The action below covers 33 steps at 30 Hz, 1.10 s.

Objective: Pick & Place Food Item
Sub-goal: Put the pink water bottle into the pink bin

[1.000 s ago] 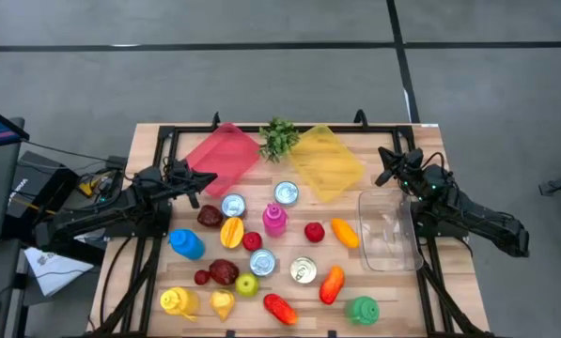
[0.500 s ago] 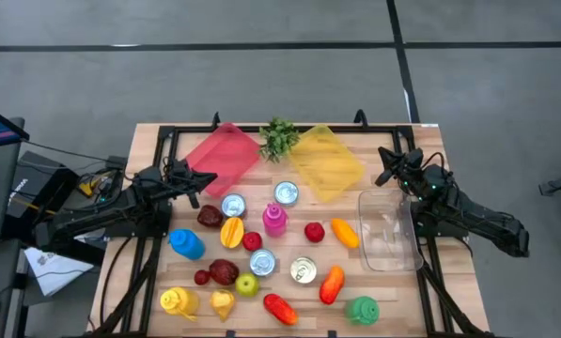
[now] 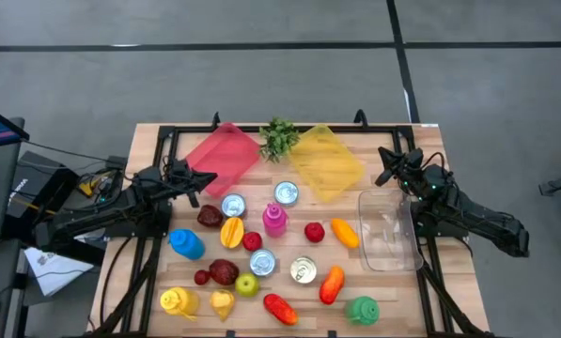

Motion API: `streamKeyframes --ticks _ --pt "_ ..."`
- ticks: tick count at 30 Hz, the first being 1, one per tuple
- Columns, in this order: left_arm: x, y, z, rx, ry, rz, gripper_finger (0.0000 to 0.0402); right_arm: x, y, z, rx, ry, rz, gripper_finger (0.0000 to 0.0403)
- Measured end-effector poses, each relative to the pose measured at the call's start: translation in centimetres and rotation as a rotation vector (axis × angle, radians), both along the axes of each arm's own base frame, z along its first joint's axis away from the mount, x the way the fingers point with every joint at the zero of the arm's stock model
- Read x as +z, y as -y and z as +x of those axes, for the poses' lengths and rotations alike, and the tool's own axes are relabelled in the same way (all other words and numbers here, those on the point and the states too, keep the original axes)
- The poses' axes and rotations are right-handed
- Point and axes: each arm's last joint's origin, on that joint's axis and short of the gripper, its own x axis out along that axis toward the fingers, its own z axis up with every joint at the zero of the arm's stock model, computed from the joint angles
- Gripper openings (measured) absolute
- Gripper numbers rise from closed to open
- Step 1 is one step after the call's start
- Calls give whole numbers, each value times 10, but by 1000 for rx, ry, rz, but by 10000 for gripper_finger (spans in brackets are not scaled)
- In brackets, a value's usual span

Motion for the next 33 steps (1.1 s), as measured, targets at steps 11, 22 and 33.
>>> streamKeyframes --ticks 11,22,33 --pt "8 0 0 3 132 -97 0 1 0 0 0 6 -3 13" --pt "20 0 -1 -12 307 -199 0 1 0 0 0 12 -5 13" --pt "44 3 -7 -50 537 -83 0 1 0 0 0 15 -6 13"
